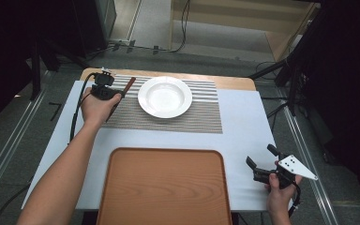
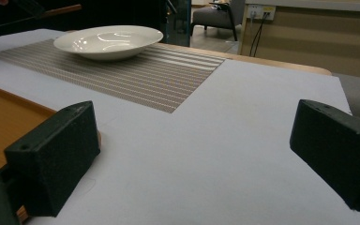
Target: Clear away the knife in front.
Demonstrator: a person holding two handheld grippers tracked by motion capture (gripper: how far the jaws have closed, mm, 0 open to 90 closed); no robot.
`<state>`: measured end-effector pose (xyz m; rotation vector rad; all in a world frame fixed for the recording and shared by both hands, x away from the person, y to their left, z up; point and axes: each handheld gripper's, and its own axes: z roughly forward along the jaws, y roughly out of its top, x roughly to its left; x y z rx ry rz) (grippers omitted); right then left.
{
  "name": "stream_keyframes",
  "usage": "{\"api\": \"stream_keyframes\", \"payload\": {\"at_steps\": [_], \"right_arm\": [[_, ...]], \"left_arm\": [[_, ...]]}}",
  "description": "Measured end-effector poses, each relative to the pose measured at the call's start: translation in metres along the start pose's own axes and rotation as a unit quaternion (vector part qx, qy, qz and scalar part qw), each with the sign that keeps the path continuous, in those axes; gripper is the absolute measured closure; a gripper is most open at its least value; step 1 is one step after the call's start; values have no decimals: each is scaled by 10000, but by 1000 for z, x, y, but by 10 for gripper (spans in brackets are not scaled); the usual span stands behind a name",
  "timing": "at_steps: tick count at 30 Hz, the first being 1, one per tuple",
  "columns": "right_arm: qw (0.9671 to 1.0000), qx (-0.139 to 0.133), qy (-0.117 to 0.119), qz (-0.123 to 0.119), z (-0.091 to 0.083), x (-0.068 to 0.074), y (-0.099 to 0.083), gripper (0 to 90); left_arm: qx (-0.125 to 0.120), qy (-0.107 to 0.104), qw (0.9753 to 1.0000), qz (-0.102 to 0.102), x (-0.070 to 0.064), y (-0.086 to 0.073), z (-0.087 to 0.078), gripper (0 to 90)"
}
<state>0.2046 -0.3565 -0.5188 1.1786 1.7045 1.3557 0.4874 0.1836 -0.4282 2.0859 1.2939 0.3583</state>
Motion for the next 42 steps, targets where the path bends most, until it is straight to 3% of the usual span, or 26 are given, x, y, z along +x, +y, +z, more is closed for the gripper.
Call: {"api": "stream_keyframes", "payload": {"at_steps": [32,42], "right_arm": [[10000,5,4,-22,0,1,0,6],[10000,-1,6,-37,0,1,0,6]], "left_arm": [[-257,-301,9981,468,-40,-42,-43,769],[-379,-399,9972,515,-51,-56,-55,769]]}}
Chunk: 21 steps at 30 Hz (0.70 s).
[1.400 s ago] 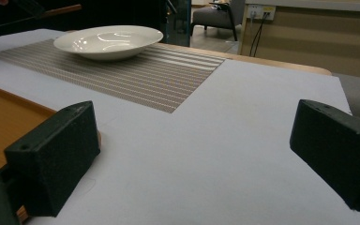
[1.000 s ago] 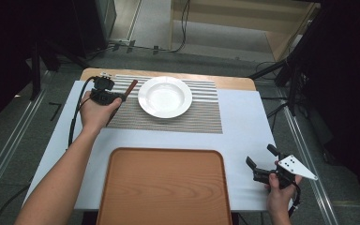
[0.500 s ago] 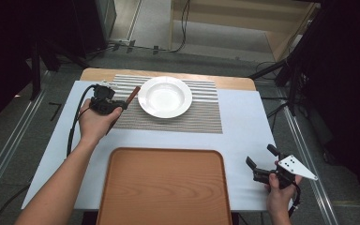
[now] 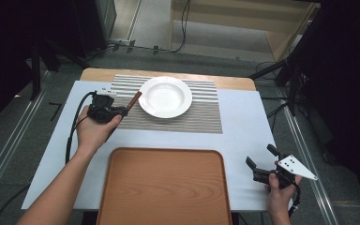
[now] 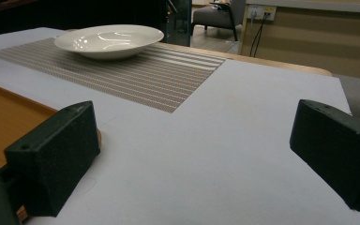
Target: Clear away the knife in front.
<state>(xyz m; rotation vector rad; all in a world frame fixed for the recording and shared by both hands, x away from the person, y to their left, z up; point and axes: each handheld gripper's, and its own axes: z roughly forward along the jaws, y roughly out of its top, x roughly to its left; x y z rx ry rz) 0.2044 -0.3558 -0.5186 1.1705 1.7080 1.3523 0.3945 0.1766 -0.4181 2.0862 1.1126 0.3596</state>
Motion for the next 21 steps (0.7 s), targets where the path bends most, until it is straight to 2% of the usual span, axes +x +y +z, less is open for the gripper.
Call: {"api": "stream_keyframes", "payload": {"at_steps": [7,21], "right_arm": [[10000,1,-5,0,0,0,0,6],[10000,10,-9,-7,0,0,0,6]], "left_arm": [[-26,-83,9999,82,-10,-11,-7,769],[-168,-245,9995,107,-27,-34,-24,769]]}}
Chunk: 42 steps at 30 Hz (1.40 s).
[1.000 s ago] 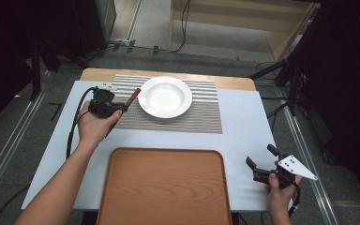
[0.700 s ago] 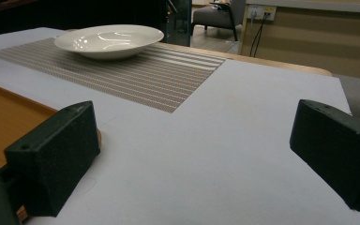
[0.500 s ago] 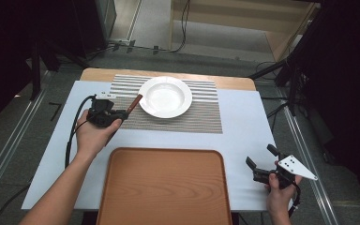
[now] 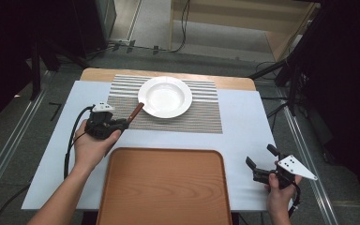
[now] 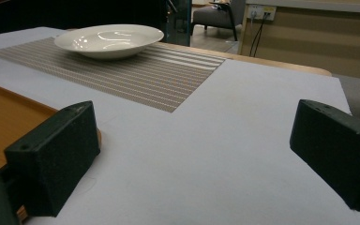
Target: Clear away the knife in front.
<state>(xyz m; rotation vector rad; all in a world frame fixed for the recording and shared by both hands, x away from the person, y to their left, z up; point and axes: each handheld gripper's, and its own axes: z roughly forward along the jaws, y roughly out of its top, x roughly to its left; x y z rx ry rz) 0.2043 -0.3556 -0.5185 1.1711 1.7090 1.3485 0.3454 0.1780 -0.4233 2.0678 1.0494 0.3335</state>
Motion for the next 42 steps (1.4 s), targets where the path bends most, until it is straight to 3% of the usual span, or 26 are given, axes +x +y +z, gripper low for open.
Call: {"api": "stream_keyframes", "payload": {"at_steps": [5,29,42], "right_arm": [[10000,-8,1,-5,0,0,0,6],[10000,19,-10,-16,0,1,0,6],[10000,32,-5,-26,1,1,0,6]], "left_arm": [[-46,36,9999,126,-8,-11,-5,768],[-77,-176,9997,117,-41,-60,-23,768],[20,-222,9997,-80,-48,-89,-30,768]]}}
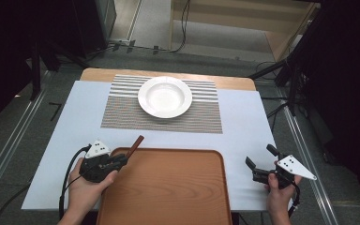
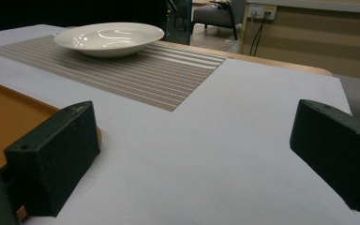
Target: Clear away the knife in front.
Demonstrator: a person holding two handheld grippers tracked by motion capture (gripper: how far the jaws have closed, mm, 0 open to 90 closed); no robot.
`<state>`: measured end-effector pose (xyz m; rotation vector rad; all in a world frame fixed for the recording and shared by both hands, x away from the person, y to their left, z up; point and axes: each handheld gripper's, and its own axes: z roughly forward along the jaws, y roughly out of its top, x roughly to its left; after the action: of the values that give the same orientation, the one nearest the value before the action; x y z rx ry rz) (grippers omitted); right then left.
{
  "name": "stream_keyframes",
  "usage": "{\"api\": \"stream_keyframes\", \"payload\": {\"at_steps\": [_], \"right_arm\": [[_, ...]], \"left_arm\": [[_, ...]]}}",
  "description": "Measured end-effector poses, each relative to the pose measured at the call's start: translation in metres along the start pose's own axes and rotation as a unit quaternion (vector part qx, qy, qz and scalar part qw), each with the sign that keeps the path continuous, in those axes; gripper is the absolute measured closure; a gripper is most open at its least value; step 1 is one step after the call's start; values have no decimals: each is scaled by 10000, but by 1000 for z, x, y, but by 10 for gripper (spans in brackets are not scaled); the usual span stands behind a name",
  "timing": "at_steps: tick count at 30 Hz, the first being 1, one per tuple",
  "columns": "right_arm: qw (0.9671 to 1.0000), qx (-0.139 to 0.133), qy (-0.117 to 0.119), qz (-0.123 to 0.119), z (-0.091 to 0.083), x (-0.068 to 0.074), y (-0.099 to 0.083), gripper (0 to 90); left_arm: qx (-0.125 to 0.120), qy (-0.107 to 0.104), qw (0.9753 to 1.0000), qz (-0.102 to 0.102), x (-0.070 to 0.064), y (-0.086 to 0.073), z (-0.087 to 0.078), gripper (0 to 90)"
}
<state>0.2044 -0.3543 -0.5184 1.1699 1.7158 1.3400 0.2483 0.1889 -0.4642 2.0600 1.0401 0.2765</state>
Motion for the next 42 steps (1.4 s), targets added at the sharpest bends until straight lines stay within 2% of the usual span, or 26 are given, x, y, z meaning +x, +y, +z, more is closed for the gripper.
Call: {"api": "stream_keyframes", "payload": {"at_steps": [9,16,21,23,25,27,30,33,35,38,40,42], "right_arm": [[10000,-3,16,-29,0,0,0,6],[10000,10,7,-33,1,0,0,6],[10000,15,12,-30,1,0,0,6],[10000,7,8,-40,1,0,0,6],[10000,2,7,-9,0,0,0,6],[10000,5,8,-6,0,0,0,6],[10000,10,9,-34,1,0,0,6],[10000,12,9,-31,1,0,0,6],[10000,11,9,-38,1,0,0,6],[10000,12,16,-36,1,0,0,6],[10000,9,16,-34,1,0,0,6],[10000,8,19,-33,1,0,0,6]], "left_arm": [[77,-50,9996,-268,-3,-25,-4,768],[112,-139,9991,-385,-7,-31,3,768],[183,-130,9994,-271,-18,-29,13,768],[223,17,9996,-161,-21,-28,16,768],[250,45,9994,-238,-20,-28,16,768],[392,117,9989,-227,-18,-30,18,767],[405,85,9987,-285,-17,-31,18,766],[398,133,9988,-256,-18,-32,18,758],[350,227,9988,-246,-19,-31,18,699],[233,200,9993,-231,-17,-27,14,670],[167,166,9995,-218,-16,-23,13,684],[154,97,9998,-106,-17,-19,13,749]]}}
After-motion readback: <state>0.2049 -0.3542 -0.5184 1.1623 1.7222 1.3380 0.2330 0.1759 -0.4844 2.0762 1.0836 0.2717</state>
